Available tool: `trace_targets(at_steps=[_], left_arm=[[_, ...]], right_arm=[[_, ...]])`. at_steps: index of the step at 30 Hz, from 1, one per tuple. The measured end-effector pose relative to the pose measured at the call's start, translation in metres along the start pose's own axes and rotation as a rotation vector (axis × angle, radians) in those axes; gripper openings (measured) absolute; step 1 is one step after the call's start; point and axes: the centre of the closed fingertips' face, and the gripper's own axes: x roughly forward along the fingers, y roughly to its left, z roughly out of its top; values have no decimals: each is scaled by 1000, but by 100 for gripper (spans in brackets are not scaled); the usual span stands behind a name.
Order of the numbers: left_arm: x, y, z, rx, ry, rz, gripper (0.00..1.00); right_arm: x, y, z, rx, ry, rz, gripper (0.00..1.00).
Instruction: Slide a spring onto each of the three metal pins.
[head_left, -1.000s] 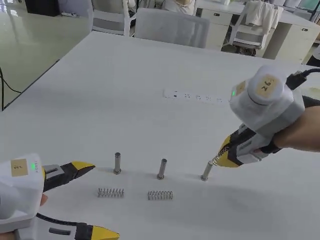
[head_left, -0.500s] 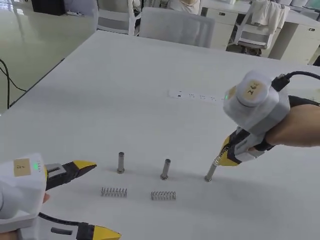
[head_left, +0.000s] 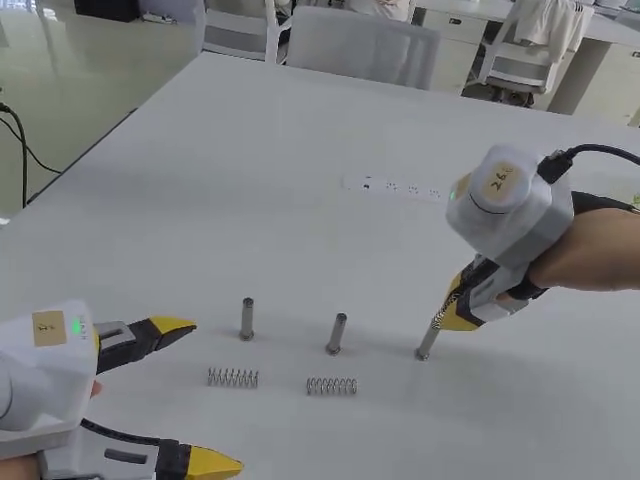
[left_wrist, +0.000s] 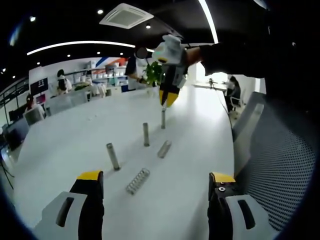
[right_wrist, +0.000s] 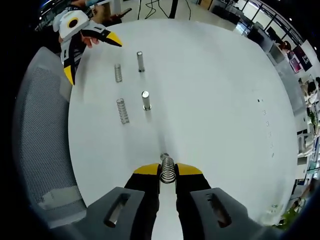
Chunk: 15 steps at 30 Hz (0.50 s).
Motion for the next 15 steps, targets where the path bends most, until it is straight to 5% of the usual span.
trace_targets(at_steps=[15], left_arm=[[2,1,-1,-4,-2,-3,82]], right_arm=[[17,1,-4,-1,31,23,9]])
